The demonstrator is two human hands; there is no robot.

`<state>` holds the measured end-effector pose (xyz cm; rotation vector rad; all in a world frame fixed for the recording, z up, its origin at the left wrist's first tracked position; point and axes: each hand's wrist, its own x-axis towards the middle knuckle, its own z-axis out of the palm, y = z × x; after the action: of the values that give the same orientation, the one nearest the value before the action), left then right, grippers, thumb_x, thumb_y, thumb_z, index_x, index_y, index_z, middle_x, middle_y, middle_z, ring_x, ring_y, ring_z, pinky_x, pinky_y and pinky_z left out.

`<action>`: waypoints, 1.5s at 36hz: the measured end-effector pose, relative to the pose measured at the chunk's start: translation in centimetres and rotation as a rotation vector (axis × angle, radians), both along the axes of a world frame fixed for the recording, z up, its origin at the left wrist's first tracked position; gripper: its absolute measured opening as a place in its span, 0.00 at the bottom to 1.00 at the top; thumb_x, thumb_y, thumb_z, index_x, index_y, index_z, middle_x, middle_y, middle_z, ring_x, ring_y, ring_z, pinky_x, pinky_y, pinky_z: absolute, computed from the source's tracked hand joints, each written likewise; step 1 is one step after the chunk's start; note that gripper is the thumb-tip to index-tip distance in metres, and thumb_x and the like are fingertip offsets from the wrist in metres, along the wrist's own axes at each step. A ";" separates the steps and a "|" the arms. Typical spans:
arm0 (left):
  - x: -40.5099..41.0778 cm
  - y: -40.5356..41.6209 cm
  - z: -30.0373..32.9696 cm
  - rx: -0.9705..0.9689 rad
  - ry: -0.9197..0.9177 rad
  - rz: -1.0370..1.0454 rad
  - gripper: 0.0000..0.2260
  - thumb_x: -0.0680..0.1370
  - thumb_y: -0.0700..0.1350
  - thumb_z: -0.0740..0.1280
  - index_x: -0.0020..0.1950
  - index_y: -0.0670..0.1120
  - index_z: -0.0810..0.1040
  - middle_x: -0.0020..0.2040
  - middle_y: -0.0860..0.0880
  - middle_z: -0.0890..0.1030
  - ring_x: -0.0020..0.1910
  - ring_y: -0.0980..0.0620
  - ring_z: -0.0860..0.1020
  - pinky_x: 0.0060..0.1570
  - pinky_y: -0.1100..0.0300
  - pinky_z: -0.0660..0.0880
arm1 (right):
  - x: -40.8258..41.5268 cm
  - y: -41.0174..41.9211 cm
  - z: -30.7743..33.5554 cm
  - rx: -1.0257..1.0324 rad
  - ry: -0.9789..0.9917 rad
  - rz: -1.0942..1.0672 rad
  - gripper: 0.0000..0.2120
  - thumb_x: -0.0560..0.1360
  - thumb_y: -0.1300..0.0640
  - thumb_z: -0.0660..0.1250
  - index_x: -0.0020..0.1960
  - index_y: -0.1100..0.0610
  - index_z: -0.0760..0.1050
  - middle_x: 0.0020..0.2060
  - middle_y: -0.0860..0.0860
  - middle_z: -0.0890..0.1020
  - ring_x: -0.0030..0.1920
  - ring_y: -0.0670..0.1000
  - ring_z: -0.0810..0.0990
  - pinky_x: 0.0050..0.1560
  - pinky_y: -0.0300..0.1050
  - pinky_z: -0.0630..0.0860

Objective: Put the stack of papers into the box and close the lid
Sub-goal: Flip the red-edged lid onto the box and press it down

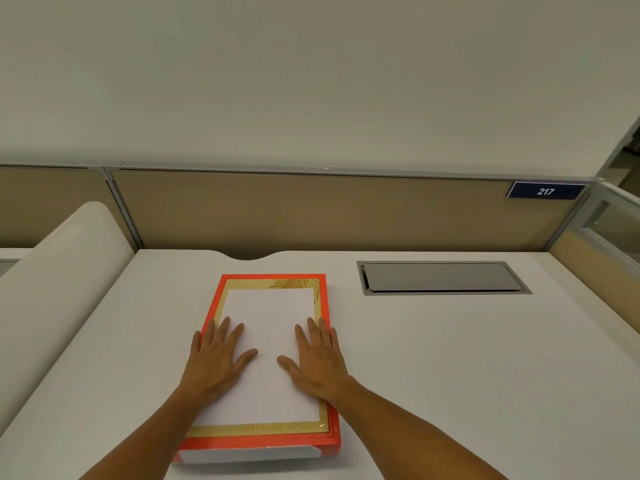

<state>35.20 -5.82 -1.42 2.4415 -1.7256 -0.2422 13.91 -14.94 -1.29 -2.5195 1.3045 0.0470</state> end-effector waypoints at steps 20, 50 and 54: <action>0.3 -0.4 -2.5 0.012 -0.101 -0.005 0.40 0.72 0.73 0.35 0.79 0.55 0.45 0.81 0.49 0.46 0.79 0.43 0.43 0.77 0.41 0.43 | 0.5 0.1 -2.8 -0.085 -0.017 -0.041 0.47 0.71 0.23 0.35 0.81 0.49 0.41 0.81 0.52 0.40 0.80 0.56 0.34 0.76 0.56 0.33; 0.6 -1.1 -2.9 0.008 -0.127 -0.007 0.39 0.72 0.73 0.33 0.80 0.56 0.45 0.81 0.49 0.45 0.79 0.43 0.42 0.76 0.39 0.43 | 1.0 -0.3 -3.1 -0.126 0.049 -0.074 0.46 0.71 0.24 0.35 0.81 0.50 0.40 0.81 0.52 0.40 0.80 0.56 0.36 0.77 0.58 0.44; 0.6 -1.3 -2.6 0.060 -0.110 -0.009 0.38 0.73 0.72 0.34 0.79 0.55 0.44 0.81 0.48 0.44 0.79 0.42 0.41 0.76 0.37 0.42 | 0.8 -0.3 -2.3 -0.084 0.058 -0.053 0.45 0.73 0.25 0.38 0.81 0.52 0.42 0.81 0.54 0.42 0.80 0.56 0.37 0.78 0.61 0.50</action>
<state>35.79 -7.08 -4.02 2.5345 -1.7991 -0.1657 14.70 -15.21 -3.59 -2.5698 1.4237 0.0550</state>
